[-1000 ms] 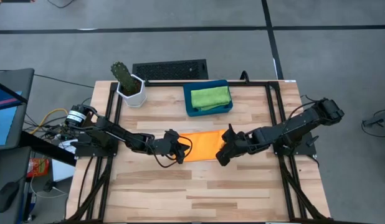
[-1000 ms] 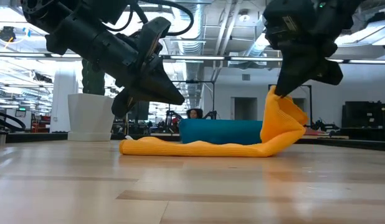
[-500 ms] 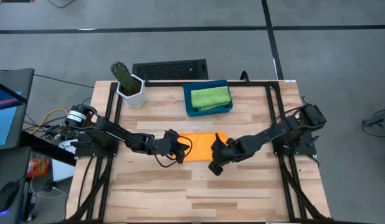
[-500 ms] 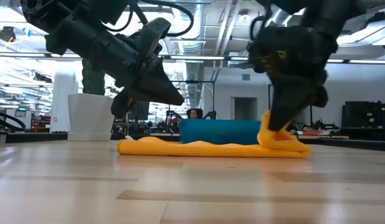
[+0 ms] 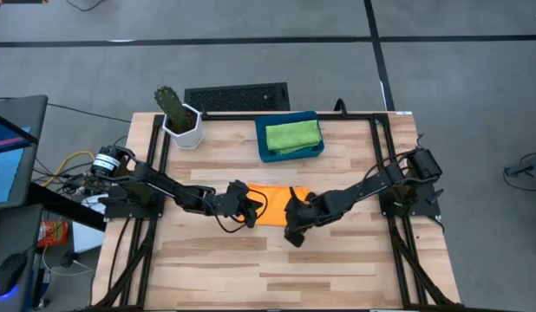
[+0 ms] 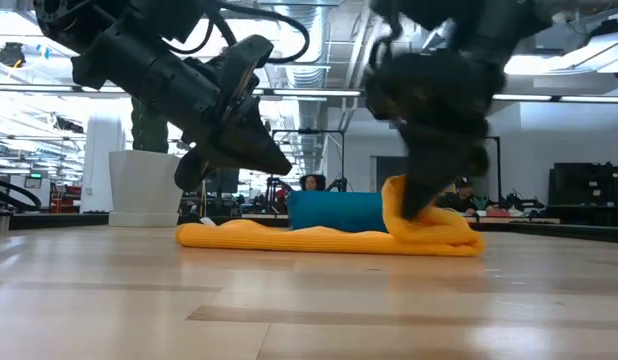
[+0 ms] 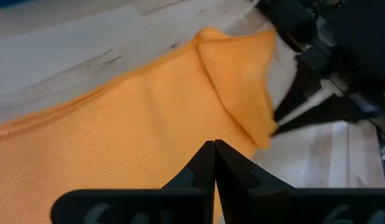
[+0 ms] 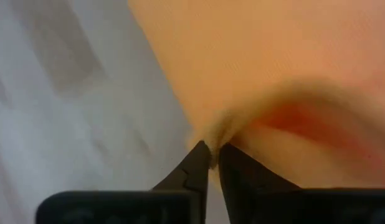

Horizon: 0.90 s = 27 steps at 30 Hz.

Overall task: Fold microfiber towels
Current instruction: Fold the orange microfiber cloth

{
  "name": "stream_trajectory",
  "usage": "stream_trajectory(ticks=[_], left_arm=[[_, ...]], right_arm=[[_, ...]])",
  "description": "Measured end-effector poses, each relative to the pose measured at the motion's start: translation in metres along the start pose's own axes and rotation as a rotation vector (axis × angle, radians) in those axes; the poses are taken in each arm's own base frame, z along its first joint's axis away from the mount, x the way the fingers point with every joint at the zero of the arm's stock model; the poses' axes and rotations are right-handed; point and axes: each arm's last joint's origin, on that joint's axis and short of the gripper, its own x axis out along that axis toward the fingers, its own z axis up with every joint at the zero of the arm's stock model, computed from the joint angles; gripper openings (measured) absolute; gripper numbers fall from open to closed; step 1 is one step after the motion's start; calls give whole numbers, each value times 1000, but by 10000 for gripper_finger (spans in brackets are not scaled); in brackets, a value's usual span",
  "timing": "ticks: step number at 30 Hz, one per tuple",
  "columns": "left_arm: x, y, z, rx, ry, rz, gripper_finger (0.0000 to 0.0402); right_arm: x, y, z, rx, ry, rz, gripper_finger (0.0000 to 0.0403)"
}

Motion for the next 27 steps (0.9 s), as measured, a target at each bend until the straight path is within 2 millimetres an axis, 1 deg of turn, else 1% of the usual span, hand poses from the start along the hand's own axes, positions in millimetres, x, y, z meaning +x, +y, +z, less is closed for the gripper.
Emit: stream_trajectory(ticks=[2,4,8,11,13,16,18,20,24,27], left_arm=[[0,0,0,1,1,1,0],[0,0,0,2,2,3,0],[0,1,0,4,7,6,0],[0,0,0,2,6,4,0],[0,0,0,2,6,4,0],[0,0,0,2,6,5,0],[0,0,0,1,6,4,0],[0,0,0,1,6,5,0],[0,0,0,-1,5,3,0],[0,0,0,-2,5,4,0]], right_arm=[[3,-3,-5,-22,38,-23,69],[7,2,-2,-31,25,17,86],[11,0,-4,-32,45,5,133],[9,-2,-2,-21,34,6,173],[5,-3,2,-24,18,13,198],[-1,-3,12,-49,-6,25,222],[-3,-4,15,-90,11,29,227],[-6,-1,19,-125,15,69,227],[-7,0,16,-163,45,77,219],[-16,3,11,-204,55,82,213]])
